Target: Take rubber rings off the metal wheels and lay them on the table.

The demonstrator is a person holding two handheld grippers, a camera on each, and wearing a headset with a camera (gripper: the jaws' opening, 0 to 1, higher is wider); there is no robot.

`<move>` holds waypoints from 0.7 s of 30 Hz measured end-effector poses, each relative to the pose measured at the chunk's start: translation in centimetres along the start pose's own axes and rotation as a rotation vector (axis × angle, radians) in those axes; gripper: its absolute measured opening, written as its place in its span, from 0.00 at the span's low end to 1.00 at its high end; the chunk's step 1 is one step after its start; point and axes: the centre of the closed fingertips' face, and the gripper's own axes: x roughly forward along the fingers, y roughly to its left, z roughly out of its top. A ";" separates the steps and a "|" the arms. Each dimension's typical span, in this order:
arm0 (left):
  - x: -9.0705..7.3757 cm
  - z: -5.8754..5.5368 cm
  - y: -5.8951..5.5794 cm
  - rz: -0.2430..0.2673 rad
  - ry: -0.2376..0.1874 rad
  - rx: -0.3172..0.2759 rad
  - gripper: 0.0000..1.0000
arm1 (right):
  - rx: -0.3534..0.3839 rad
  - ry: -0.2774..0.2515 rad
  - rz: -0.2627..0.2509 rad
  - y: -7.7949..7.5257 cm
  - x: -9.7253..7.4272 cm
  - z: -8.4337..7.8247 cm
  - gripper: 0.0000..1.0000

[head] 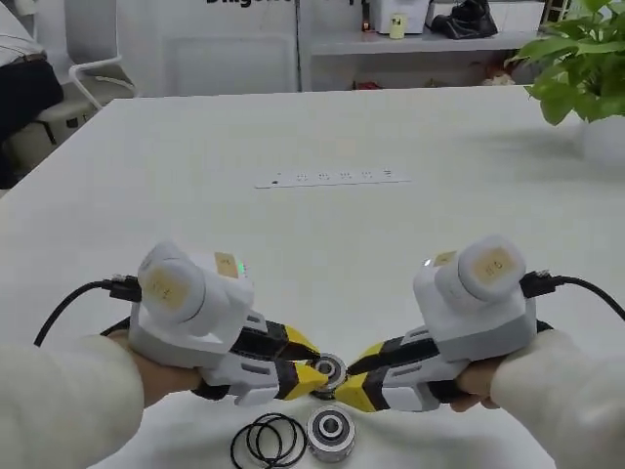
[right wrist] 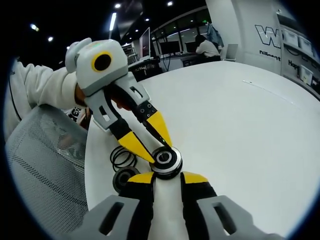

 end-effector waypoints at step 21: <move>0.0 -0.2 -0.4 0.002 -0.010 -0.018 0.14 | 0.012 -0.005 -0.018 -0.3 -0.2 -0.2 0.00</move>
